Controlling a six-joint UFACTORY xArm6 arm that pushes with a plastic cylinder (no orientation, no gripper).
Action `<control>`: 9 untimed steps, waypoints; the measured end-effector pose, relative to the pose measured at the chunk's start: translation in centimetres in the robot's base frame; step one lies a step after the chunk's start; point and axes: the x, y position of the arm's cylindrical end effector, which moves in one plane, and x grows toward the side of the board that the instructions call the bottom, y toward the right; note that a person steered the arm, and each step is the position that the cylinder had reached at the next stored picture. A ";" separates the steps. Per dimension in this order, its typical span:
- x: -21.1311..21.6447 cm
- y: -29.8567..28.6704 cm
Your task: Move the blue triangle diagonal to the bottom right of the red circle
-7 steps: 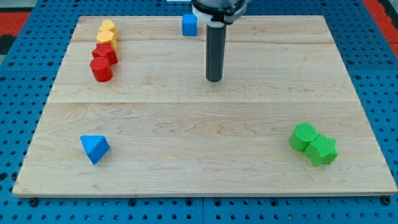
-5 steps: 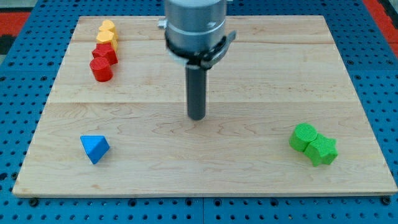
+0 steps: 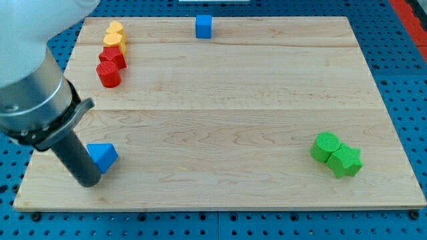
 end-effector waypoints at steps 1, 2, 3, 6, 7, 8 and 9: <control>-1.8 1.5; -2.4 0.7; -3.0 1.0; -7.8 3.3; -9.4 5.4; -11.6 6.1; -14.0 6.6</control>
